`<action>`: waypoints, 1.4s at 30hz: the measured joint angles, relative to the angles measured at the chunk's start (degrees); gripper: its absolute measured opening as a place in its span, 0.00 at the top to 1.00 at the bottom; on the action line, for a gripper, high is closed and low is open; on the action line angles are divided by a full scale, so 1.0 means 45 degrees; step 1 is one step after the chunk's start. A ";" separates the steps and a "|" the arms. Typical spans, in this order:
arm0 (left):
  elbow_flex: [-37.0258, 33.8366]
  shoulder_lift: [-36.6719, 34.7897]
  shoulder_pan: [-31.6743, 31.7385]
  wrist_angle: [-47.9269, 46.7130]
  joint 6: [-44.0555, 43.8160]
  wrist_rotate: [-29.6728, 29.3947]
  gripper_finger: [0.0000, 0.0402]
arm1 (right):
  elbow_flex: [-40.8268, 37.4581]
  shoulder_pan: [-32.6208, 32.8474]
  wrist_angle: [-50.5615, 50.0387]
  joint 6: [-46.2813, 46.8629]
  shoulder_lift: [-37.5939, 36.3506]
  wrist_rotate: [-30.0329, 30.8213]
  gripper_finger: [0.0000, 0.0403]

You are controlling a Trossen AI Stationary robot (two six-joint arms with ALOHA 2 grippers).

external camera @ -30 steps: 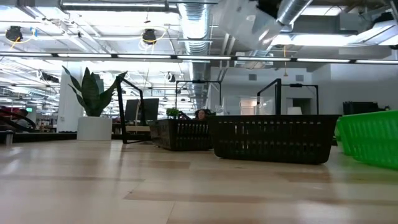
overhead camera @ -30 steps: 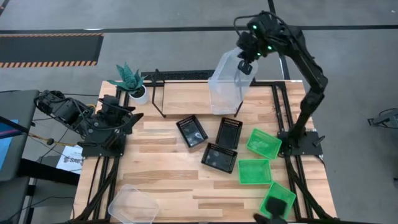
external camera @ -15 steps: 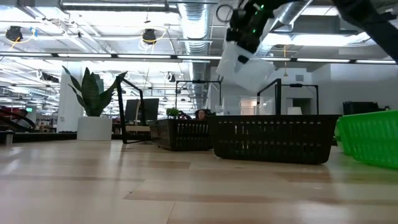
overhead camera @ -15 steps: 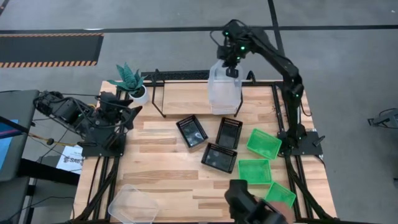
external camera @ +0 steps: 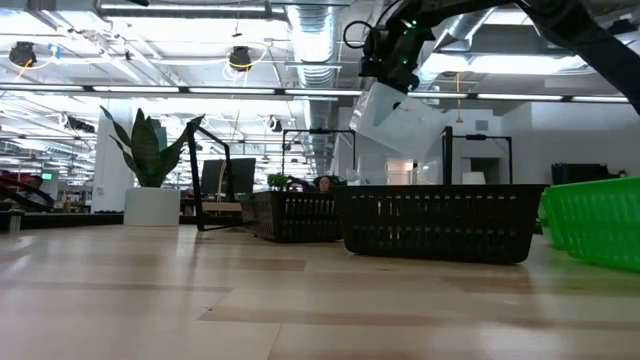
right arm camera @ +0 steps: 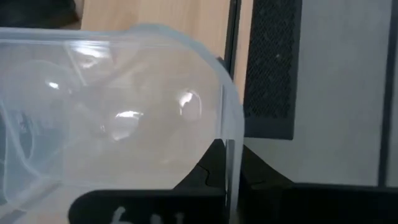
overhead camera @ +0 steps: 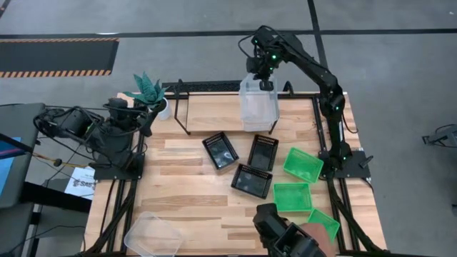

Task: Stack baskets on shelf by color
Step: Stack the right transparent bin on top of the transparent bin on the shelf

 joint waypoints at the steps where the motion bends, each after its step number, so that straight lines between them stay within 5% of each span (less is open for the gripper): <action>1: 0.0000 -0.0065 0.0097 -0.0007 -0.0034 0.0003 0.29 | 0.0000 0.0001 0.0098 -0.0141 0.0009 0.0005 0.97; 19: 0.0000 -0.0234 0.1259 -0.0007 0.0213 0.0079 0.29 | -0.0219 -0.0081 -0.0088 -0.1983 0.0442 0.0646 0.95; 34: 0.0000 -0.0234 0.1259 -0.0011 0.0761 0.0329 0.29 | -0.0219 -0.0126 0.0171 -0.2517 0.0441 0.0713 0.75; 42: 0.0000 -0.0234 0.1259 -0.0011 0.1117 0.0332 0.29 | -0.0223 -0.0112 0.0184 -0.3198 0.0437 0.0716 0.72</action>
